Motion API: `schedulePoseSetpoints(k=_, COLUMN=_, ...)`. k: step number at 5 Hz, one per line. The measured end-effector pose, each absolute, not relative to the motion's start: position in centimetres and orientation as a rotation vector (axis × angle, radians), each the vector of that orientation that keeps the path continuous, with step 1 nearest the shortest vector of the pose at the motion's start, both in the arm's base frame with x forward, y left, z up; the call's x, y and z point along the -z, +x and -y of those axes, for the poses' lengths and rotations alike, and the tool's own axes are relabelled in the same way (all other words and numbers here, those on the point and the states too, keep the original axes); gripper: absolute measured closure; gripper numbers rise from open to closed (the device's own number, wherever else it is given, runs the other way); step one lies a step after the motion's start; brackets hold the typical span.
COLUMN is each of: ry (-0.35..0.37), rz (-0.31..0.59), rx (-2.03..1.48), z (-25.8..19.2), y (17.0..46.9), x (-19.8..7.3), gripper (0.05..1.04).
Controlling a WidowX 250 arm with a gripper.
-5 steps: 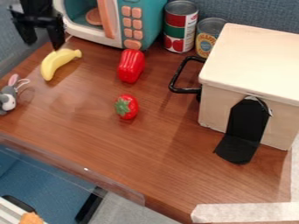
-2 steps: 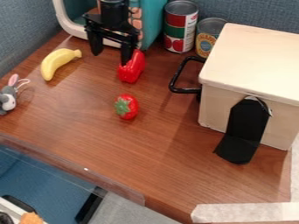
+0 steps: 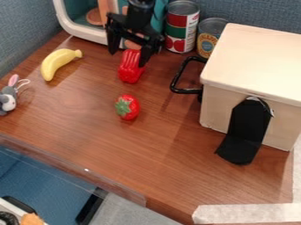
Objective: Move red pepper to the left bottom side of the table
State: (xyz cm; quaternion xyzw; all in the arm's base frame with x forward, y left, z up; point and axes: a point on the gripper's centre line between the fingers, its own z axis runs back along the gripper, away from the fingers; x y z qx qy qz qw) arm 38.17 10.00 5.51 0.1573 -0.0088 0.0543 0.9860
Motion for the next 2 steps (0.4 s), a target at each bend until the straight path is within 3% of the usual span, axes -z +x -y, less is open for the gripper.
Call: schedulePoseSetpoints(k=2, ry=0.310, rz=-0.018, rx=-0.142, z=-10.64, y=38.76, x=-3.33, gripper=0.083)
